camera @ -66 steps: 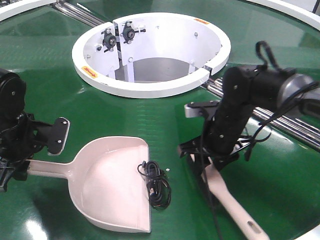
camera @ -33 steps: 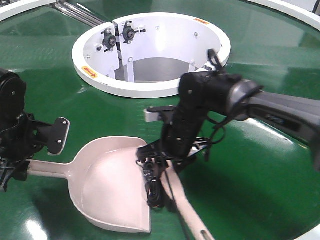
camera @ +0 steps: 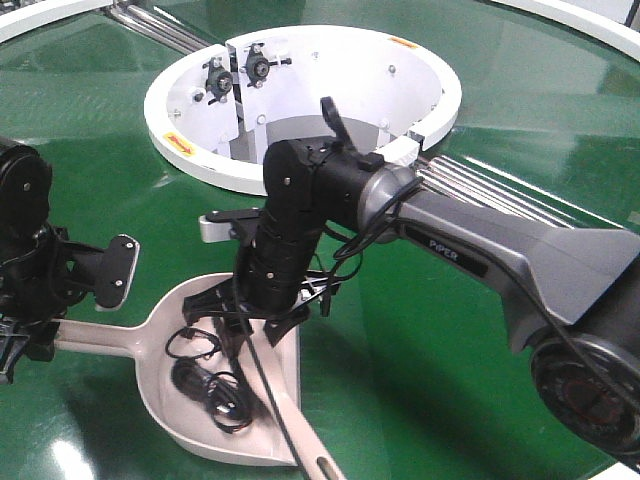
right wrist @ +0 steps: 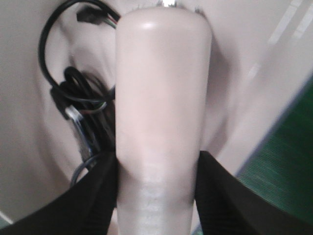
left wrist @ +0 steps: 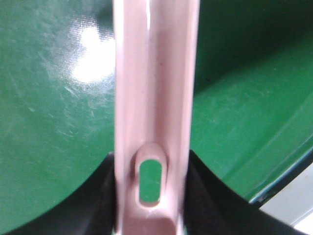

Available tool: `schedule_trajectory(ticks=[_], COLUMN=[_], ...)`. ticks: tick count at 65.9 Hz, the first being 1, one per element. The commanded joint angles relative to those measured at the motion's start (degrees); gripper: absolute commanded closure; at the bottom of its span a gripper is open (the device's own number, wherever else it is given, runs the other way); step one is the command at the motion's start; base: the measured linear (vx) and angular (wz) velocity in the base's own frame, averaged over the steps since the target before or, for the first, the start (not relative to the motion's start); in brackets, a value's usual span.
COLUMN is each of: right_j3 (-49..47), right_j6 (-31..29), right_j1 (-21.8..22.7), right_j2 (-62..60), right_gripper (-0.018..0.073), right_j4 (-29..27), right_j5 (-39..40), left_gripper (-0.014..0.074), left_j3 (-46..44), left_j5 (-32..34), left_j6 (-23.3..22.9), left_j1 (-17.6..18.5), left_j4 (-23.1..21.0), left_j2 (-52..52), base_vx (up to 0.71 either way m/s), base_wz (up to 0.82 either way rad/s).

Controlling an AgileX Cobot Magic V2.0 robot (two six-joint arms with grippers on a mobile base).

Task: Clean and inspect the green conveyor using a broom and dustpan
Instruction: 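Sweep the black cable into the dustpan with the right-held brush, then move the brush with the right gripper back beside the dustpan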

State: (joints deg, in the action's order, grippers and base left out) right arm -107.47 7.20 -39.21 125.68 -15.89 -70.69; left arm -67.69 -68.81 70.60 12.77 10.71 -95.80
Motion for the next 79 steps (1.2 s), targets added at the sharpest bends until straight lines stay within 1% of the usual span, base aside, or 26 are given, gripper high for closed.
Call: schedule_trajectory(ticks=[1, 18, 26, 33, 41, 57, 69, 79], right_j3=[-2.3, -2.3, -2.0, -1.3, 2.4, 14.7, 21.5, 25.2], right_j6=[0.4, 1.1, 1.1, 1.1, 1.1, 0.0, -0.3, -2.8], right_j1=[0.0, 0.3, 1.1, 2.4, 5.1, 13.3, 18.9, 22.2], right_j2=[-3.3, -4.8, -6.9, -9.4, -13.0, -20.6, -24.4, -25.1], right_gripper=[0.0565, 0.0565, 0.0565, 0.0565, 0.0565, 0.0565, 0.0565, 0.0565], right_j4=[-1.5, 0.0, 0.0, 1.5, 2.8, 7.0, 10.4, 10.3], right_j5=[-2.7, -2.7, -2.7, -2.7, -2.7, -2.7, -2.7, -2.7], left_gripper=[0.0619, 0.0619, 0.0619, 0.0619, 0.0619, 0.0619, 0.0619, 0.0619], left_j3=[-1.4, -1.4, -1.4, -1.4, -1.4, -1.4, -1.4, -1.4], left_j5=[-0.8, -0.8, -0.8, -0.8, -0.8, -0.9, -0.9, -1.0], left_j6=[1.2, 1.2, 1.2, 1.2, 1.2, 1.2, 1.2, 1.2], left_j1=[0.7, 0.7, 0.7, 0.7, 0.7, 0.7, 0.7, 0.7], left_j4=[-0.7, -0.7, -0.7, -0.7, -0.7, -0.7, -0.7, -0.7], left_j2=[2.0, 2.0, 2.0, 2.0, 2.0, 2.0, 2.0, 2.0], base_vx=[0.00, 0.00, 0.00, 0.00, 0.00, 0.00, 0.00, 0.00], base_wz=[0.00, 0.00, 0.00, 0.00, 0.00, 0.00, 0.00, 0.00])
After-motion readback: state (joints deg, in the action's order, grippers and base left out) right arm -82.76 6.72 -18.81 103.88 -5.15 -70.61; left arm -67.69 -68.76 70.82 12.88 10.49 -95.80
